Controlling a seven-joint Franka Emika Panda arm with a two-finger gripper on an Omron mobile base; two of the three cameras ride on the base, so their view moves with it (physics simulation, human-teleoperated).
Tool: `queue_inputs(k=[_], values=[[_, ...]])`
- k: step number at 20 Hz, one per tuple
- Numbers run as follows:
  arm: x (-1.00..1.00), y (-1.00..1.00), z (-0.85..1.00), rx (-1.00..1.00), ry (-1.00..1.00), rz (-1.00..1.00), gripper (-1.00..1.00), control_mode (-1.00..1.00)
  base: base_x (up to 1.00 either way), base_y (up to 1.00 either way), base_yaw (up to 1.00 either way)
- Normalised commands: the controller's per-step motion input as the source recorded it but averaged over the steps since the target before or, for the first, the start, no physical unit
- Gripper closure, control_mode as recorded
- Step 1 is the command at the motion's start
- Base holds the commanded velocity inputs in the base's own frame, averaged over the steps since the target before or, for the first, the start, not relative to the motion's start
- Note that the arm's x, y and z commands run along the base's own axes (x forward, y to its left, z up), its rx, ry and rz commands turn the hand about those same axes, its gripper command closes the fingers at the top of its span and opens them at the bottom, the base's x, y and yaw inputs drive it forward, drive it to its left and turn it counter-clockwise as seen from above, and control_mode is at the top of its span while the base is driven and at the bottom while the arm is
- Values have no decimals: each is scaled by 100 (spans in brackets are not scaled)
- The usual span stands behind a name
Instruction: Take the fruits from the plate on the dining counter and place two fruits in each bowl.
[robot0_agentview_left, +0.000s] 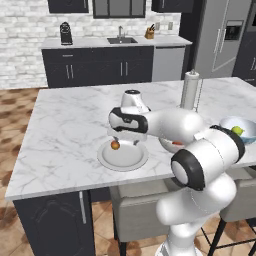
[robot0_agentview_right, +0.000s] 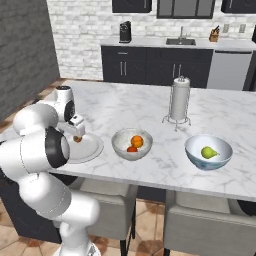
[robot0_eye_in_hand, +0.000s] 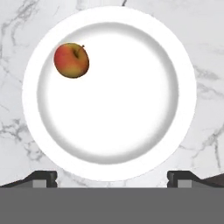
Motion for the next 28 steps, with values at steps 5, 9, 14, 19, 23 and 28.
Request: queue_inputs(k=[5,9,14,19,23,28], values=[[19,12,-22,0,0,-28,-100,-100,0,0,0],[31,0,-17,0,4,-18,-100,-100,0,0,0],[22,0,-12,0,1,-10,-100,-100,0,0,0],[17,4,-21,0,0,-7,-100,-100,0,0,0],[26,2,-24,0,1,-4,-100,-100,0,0,0],[20,7,-15,0,0,-1,-100,-100,0,0,0]])
